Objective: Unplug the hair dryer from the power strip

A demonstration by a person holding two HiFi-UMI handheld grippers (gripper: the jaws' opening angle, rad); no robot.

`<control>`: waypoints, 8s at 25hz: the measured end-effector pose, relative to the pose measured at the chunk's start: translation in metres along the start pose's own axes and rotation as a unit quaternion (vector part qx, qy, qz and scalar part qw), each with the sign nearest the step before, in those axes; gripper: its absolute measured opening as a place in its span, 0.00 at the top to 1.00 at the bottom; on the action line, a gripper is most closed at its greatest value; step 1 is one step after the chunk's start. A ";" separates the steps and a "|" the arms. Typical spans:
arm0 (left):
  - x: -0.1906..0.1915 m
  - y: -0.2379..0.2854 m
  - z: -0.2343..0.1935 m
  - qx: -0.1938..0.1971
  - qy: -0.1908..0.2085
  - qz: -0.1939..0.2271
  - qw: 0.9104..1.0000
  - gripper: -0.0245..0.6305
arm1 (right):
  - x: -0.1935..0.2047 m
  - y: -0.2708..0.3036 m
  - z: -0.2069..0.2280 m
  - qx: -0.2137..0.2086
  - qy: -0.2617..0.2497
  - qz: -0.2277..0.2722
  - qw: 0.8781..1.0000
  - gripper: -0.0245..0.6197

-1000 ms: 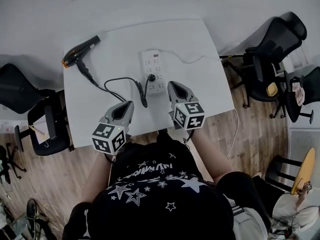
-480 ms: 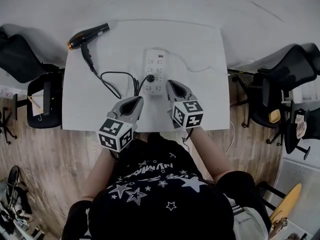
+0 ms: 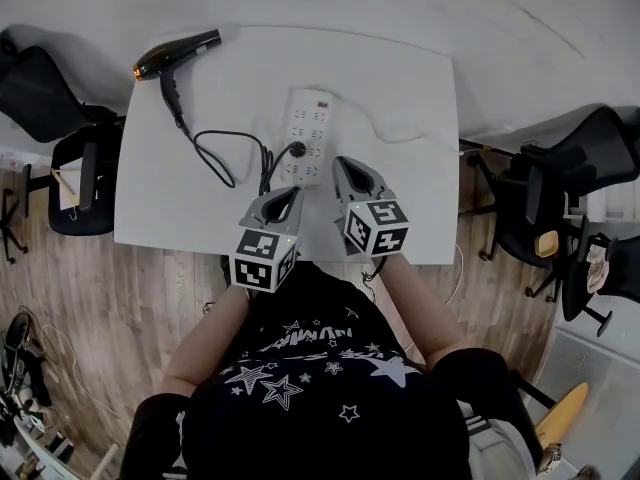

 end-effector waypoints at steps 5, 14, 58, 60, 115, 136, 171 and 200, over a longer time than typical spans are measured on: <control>0.009 0.023 -0.003 -0.042 -0.001 -0.005 0.999 0.95 | 0.003 0.001 0.004 0.001 -0.004 -0.009 1.000 0.95; 0.023 0.042 -0.017 -0.083 -0.018 -0.027 0.996 0.95 | 0.007 0.009 0.008 0.001 -0.009 -0.024 1.000 0.95; 0.026 0.062 -0.032 -0.041 0.020 -0.154 0.987 0.95 | 0.004 0.103 -0.022 -0.218 -0.246 -0.174 0.928 0.82; 0.025 0.063 -0.031 -0.042 0.035 -0.155 0.986 0.95 | 0.004 0.105 -0.019 -0.225 -0.230 -0.187 0.928 0.82; 0.015 0.073 -0.039 0.005 0.031 -0.219 0.975 0.95 | -0.028 0.104 -0.023 -0.222 -0.150 -0.164 0.949 0.84; 0.022 0.049 -0.030 0.067 0.062 -0.173 0.981 0.95 | -0.068 0.083 -0.041 -0.156 -0.180 -0.103 0.966 0.84; -0.008 -0.132 -0.211 0.246 0.098 -0.065 0.962 0.95 | -0.042 0.031 -0.201 0.180 -0.037 0.058 0.981 0.84; 0.065 -0.291 -0.236 0.205 0.044 -0.033 0.977 0.95 | 0.079 -0.065 -0.388 0.160 0.031 0.101 0.981 0.84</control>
Point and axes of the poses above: the fingertips, and each gripper's own axes: y forward along the fingers, z to its right, x out of its underside, the point moved 6 cm from there along -y, backward along the fingers, and after that the axes turned 6 degrees about -x, right-handed, at the moved point
